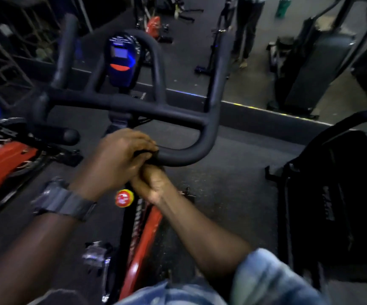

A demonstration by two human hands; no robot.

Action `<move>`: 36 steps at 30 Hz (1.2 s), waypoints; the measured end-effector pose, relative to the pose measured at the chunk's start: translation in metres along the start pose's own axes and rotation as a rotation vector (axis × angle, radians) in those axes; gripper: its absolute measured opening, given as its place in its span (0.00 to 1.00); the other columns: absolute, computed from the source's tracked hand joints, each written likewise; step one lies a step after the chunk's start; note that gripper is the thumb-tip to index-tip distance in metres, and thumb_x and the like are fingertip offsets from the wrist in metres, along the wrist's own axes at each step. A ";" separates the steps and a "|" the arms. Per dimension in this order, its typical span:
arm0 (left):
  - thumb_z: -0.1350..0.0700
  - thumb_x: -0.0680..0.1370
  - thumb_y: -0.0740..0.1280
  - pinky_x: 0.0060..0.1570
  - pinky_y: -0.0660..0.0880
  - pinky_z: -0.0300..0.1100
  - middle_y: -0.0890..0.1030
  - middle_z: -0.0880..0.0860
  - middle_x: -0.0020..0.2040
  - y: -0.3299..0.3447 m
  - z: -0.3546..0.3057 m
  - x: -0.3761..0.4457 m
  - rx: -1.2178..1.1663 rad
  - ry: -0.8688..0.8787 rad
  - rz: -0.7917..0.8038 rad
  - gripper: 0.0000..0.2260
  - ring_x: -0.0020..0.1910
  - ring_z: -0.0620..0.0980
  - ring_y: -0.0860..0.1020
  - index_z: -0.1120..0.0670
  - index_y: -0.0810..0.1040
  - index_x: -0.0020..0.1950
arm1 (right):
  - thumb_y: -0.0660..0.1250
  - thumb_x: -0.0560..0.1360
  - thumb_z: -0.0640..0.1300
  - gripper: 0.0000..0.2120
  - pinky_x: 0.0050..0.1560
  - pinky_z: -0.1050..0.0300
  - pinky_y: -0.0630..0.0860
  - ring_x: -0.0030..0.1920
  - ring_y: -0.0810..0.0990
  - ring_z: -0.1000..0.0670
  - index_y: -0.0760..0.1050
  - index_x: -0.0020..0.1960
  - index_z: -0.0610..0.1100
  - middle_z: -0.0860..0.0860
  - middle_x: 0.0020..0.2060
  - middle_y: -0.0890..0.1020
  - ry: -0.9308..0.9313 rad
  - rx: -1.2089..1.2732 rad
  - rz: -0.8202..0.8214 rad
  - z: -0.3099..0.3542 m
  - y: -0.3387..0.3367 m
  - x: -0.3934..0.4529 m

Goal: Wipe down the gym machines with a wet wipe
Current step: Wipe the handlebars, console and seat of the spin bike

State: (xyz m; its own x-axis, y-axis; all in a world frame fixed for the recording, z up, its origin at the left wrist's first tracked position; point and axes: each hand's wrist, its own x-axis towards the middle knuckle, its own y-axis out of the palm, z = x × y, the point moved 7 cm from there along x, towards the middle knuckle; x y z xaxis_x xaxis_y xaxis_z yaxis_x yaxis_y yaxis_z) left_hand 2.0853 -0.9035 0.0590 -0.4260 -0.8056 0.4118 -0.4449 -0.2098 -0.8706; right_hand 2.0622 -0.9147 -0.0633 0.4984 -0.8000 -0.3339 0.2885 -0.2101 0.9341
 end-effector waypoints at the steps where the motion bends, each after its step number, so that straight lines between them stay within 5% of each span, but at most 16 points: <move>1: 0.57 0.71 0.68 0.52 0.73 0.42 0.85 0.53 0.48 0.000 0.001 0.000 0.017 -0.010 0.003 0.09 0.46 0.55 0.82 0.57 0.86 0.47 | 0.54 0.80 0.34 0.11 0.39 0.66 0.78 0.40 0.84 0.54 0.74 0.50 0.41 0.47 0.39 0.84 0.020 -0.028 -0.013 -0.002 -0.002 0.001; 5: 0.50 0.73 0.62 0.47 0.79 0.50 0.85 0.49 0.47 0.013 -0.016 0.011 0.042 -0.026 0.077 0.14 0.46 0.55 0.81 0.51 0.85 0.49 | 0.63 0.74 0.39 0.09 0.47 0.63 0.80 0.48 0.82 0.53 0.76 0.53 0.41 0.47 0.46 0.83 -0.019 -0.116 -0.055 0.017 -0.021 -0.015; 8: 0.54 0.72 0.64 0.44 0.79 0.51 0.85 0.49 0.47 0.035 -0.040 0.026 0.024 0.014 0.108 0.11 0.45 0.56 0.81 0.51 0.84 0.48 | 0.66 0.65 0.35 0.10 0.41 0.65 0.79 0.38 0.81 0.55 0.79 0.45 0.43 0.48 0.38 0.82 -0.197 -0.198 -0.133 0.057 -0.043 -0.040; 13: 0.67 0.64 0.74 0.41 0.82 0.47 0.86 0.52 0.50 0.051 -0.067 0.048 -0.032 0.080 0.043 0.12 0.43 0.56 0.83 0.57 0.86 0.46 | 0.65 0.74 0.33 0.05 0.32 0.63 0.77 0.31 0.78 0.55 0.77 0.44 0.42 0.49 0.32 0.80 -0.374 -0.292 -0.322 0.091 -0.061 -0.073; 17: 0.70 0.65 0.72 0.47 0.82 0.51 0.84 0.55 0.55 0.059 -0.065 0.061 -0.074 0.024 0.022 0.16 0.50 0.57 0.83 0.61 0.84 0.51 | 0.64 0.77 0.33 0.09 0.39 0.62 0.78 0.39 0.81 0.52 0.77 0.56 0.36 0.44 0.43 0.83 -0.549 -0.329 -0.360 0.113 -0.057 -0.085; 22: 0.66 0.71 0.70 0.56 0.78 0.46 0.83 0.56 0.58 0.066 -0.060 0.073 -0.070 -0.029 -0.020 0.14 0.56 0.55 0.80 0.62 0.82 0.57 | 0.68 0.77 0.36 0.09 0.55 0.57 0.79 0.53 0.83 0.49 0.80 0.56 0.41 0.44 0.51 0.84 -0.855 -0.725 -0.422 0.165 -0.042 -0.096; 26: 0.55 0.76 0.61 0.57 0.72 0.41 0.82 0.55 0.55 0.063 -0.055 0.087 -0.068 -0.123 -0.079 0.15 0.55 0.53 0.78 0.60 0.81 0.57 | 0.70 0.75 0.35 0.10 0.51 0.64 0.76 0.50 0.81 0.55 0.82 0.55 0.41 0.47 0.49 0.82 -1.251 -1.485 -0.229 0.198 0.000 -0.102; 29: 0.60 0.72 0.68 0.56 0.70 0.44 0.81 0.55 0.52 0.061 -0.040 0.099 -0.009 -0.235 -0.102 0.11 0.53 0.55 0.77 0.59 0.79 0.54 | 0.71 0.75 0.37 0.09 0.49 0.62 0.76 0.46 0.81 0.50 0.83 0.54 0.39 0.46 0.45 0.83 -1.396 -1.918 0.026 0.219 0.037 -0.085; 36: 0.60 0.73 0.67 0.53 0.75 0.48 0.81 0.53 0.53 0.051 -0.029 0.120 0.071 -0.442 -0.147 0.13 0.52 0.55 0.78 0.56 0.79 0.58 | 0.68 0.76 0.40 0.07 0.39 0.54 0.72 0.39 0.76 0.42 0.83 0.48 0.38 0.43 0.39 0.78 -1.508 -2.184 0.135 0.262 0.101 -0.034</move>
State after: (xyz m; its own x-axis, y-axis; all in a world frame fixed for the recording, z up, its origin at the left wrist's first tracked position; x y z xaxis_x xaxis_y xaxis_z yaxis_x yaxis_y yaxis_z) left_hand 1.9889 -0.9948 0.0712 0.0210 -0.9200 0.3915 -0.4135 -0.3645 -0.8344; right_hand 1.8598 -1.0562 0.0754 0.3023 -0.6044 0.7371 0.7033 -0.3805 -0.6005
